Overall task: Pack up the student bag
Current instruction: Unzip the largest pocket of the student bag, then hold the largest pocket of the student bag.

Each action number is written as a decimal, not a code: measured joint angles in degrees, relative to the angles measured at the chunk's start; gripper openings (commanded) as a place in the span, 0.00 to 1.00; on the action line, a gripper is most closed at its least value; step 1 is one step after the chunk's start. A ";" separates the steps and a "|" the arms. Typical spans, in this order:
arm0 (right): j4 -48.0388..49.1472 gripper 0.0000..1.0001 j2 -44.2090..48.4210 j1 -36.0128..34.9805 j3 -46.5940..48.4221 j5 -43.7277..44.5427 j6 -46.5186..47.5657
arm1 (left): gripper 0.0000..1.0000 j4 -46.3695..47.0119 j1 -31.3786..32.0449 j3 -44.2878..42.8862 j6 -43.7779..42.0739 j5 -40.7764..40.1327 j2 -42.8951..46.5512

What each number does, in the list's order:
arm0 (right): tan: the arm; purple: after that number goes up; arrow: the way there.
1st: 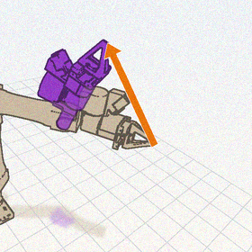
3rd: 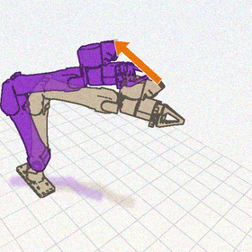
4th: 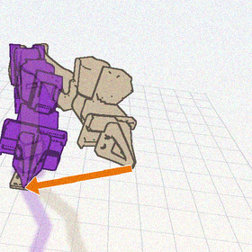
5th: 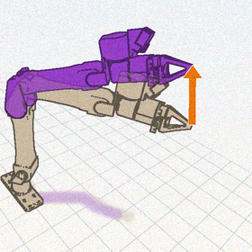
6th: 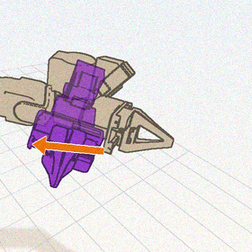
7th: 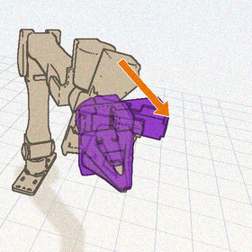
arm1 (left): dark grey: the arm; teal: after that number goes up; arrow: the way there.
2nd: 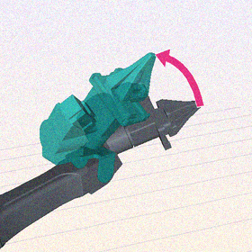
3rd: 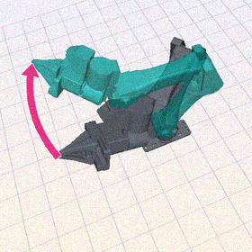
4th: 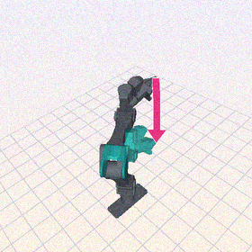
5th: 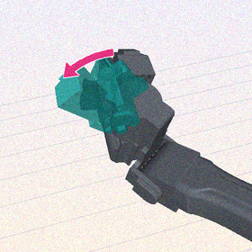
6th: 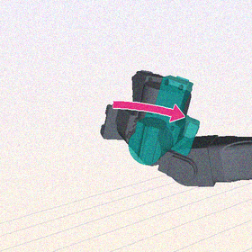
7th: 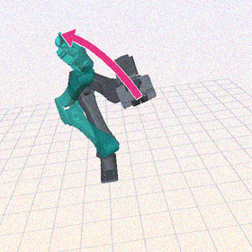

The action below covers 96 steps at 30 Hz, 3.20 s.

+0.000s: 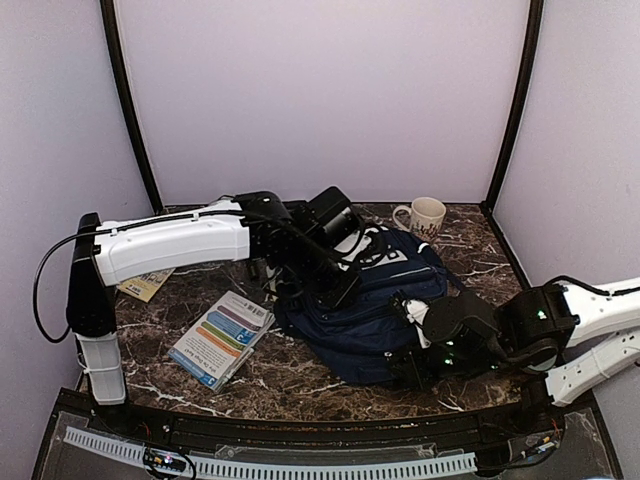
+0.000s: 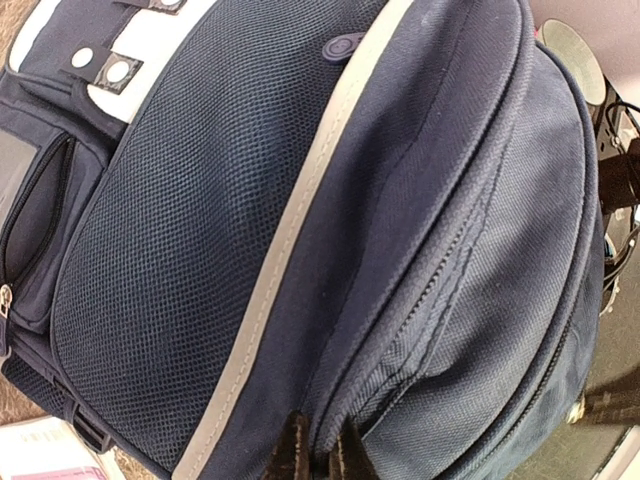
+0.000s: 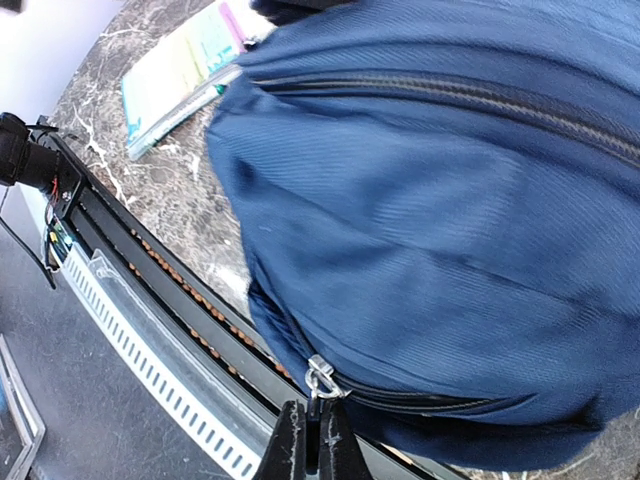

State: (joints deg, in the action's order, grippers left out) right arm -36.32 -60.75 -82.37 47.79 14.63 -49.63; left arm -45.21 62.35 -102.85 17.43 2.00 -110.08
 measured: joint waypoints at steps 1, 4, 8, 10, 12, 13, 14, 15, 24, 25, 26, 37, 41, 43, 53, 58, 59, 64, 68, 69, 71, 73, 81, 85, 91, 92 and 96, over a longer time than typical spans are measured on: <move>0.17 0.00 -0.94 -0.66 0.74 0.76 0.02 | 0.00 -0.76 0.00 -0.87 0.50 -0.04 -0.39; 0.44 0.00 -3.28 -2.25 2.34 2.99 0.11 | 0.00 -2.47 -0.07 -3.41 1.81 -0.02 -1.68; 0.72 0.00 -5.07 -3.26 3.21 4.85 0.42 | 0.00 -4.48 -0.09 -6.84 3.02 0.35 -3.74; 0.76 0.00 -5.38 -3.41 3.34 5.38 0.63 | 0.00 -5.09 -0.07 -8.35 3.63 0.59 -4.81; 0.74 0.00 -5.68 -3.52 3.58 5.88 0.92 | 0.00 -5.66 -0.07 -9.62 4.09 0.74 -5.81; 0.76 0.00 -5.92 -3.52 3.85 6.01 1.11 | 0.00 -5.84 -0.07 -10.05 4.26 0.81 -6.19; 0.79 0.00 -6.23 -3.52 4.13 6.05 1.33 | 0.00 -6.03 -0.07 -10.54 4.44 0.90 -6.54; 0.90 0.00 -6.58 -3.54 4.35 6.10 1.62 | 0.00 -6.10 -0.07 -10.69 4.63 1.01 -6.73; 2.23 0.00 -14.97 -3.63 8.63 5.33 10.40 | 0.00 -6.40 -0.09 -10.69 4.79 1.66 -6.91; 2.82 0.00 -15.61 -3.63 8.87 5.38 11.50 | 0.00 -6.40 -0.09 -10.67 4.70 1.64 -6.91; 3.34 0.00 -15.93 -3.63 8.87 5.42 12.52 | 0.00 -6.40 -0.11 -10.49 4.66 1.60 -6.88; 9.14 0.71 -15.72 -4.90 8.90 -0.59 20.76 | 0.01 3.80 -1.05 4.90 5.35 1.07 2.67; 9.09 0.75 -12.96 -5.22 8.90 -4.31 25.29 | 0.02 5.95 -1.40 7.67 5.40 0.07 5.81; 8.66 0.76 -11.04 -4.96 8.90 -5.09 27.28 | 0.03 6.32 -1.46 8.37 5.29 -0.70 6.95; 7.72 0.74 5.49 -0.72 5.90 -8.04 34.49 | 0.00 5.68 -1.60 12.31 5.77 -5.18 11.93; 11.15 0.70 11.23 2.54 -1.70 -8.22 33.27 | 0.00 5.46 -1.81 13.22 7.30 -6.12 13.42; 12.37 0.70 11.26 3.76 -3.32 -8.31 32.98 | 0.00 5.46 -1.81 13.22 7.56 -6.19 13.55; 20.06 0.70 6.45 11.37 -8.02 -12.22 31.87 | 0.00 5.46 -1.81 13.22 8.61 -6.43 13.60; 27.85 0.70 1.40 13.92 -8.07 -16.24 31.80 | 0.00 5.53 -1.81 13.22 9.01 -6.69 13.64; 29.90 0.70 0.13 14.23 -8.07 -17.35 31.74 | 0.00 5.55 -1.81 13.22 9.11 -6.78 13.66; 33.18 0.71 -2.19 14.45 -8.07 -19.39 31.76 | 0.00 5.57 -1.84 13.22 9.40 -6.84 13.68; 35.52 0.71 -4.28 14.58 -8.04 -21.42 31.76 | 0.00 5.62 -1.88 13.22 9.64 -6.84 13.68; 41.46 0.61 -7.39 14.73 -8.02 -21.62 31.06 | 0.00 5.70 -1.92 13.20 10.27 -6.99 13.68; 45.00 0.51 -7.52 15.30 -8.02 -20.83 30.38 | 0.00 5.73 -2.14 13.20 10.36 -7.21 13.92; 48.72 0.18 -8.13 16.44 -8.04 -19.76 29.00 | 0.00 5.40 -2.27 13.20 10.45 -7.85 15.39; 49.29 0.14 -8.44 16.68 -8.04 -19.30 28.39 | 0.00 5.27 -2.29 13.20 10.47 -7.91 15.52; 51.54 0.04 -9.73 17.18 -8.07 -18.69 26.58 | 0.00 5.01 -2.36 13.20 10.45 -8.15 15.58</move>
State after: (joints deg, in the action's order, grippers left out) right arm 15.22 -70.48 -65.19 39.72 -4.05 -23.05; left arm -40.21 59.99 -89.65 27.88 -6.15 -94.50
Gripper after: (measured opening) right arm 0.099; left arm 0.062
